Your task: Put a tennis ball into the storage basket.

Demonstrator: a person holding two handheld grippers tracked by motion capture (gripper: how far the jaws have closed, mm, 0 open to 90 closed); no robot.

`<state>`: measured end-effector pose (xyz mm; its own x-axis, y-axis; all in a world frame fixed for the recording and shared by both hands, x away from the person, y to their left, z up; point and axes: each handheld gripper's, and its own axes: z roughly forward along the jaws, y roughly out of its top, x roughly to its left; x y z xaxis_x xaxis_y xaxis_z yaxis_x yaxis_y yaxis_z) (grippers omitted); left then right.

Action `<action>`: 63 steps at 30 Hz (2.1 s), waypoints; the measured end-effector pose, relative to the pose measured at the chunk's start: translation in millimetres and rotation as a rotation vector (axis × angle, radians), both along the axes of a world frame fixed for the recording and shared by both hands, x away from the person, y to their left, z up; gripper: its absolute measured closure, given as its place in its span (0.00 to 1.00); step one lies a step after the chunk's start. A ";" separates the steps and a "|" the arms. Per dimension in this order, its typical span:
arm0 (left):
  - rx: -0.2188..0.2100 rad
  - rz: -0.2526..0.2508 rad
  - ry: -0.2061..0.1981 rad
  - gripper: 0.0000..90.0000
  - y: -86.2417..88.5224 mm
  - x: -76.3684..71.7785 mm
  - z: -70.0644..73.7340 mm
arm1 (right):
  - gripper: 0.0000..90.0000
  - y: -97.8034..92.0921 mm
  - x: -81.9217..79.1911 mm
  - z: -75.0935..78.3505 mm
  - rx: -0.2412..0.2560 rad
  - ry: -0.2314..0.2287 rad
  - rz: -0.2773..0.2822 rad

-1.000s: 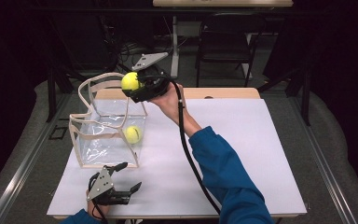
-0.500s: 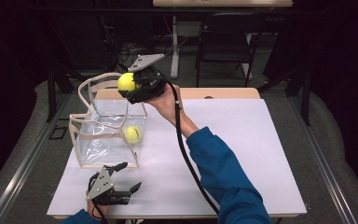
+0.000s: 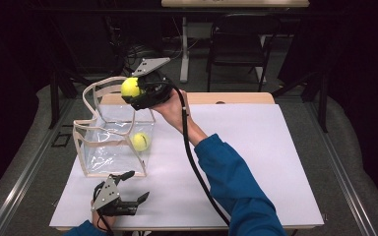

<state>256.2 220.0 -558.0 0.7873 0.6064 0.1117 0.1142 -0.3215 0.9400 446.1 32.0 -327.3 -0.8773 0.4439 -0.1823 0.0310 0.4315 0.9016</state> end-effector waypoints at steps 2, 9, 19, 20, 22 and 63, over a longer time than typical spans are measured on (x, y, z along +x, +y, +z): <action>0.001 0.000 0.000 0.18 0.0 -0.1 0.1 | 0.30 1.8 -0.4 -0.4 -0.007 0.001 0.001; -0.002 -0.001 -0.002 0.18 0.5 -0.1 0.1 | 0.30 8.1 -1.6 -2.0 -0.011 0.003 0.010; -0.001 -0.001 -0.002 0.18 0.7 -0.2 0.2 | 0.30 13.6 -2.8 -3.4 -0.016 0.002 0.018; -0.001 -0.001 -0.002 0.18 0.7 -0.2 0.2 | 0.30 13.6 -2.8 -3.4 -0.016 0.002 0.018; 0.000 -0.001 -0.002 0.18 0.6 -0.4 0.3 | 0.30 13.6 -2.8 -3.4 -0.016 0.002 0.018; -0.004 0.001 -0.003 0.18 1.3 -0.5 0.4 | 0.29 30.9 -4.7 -8.1 -0.051 0.020 0.046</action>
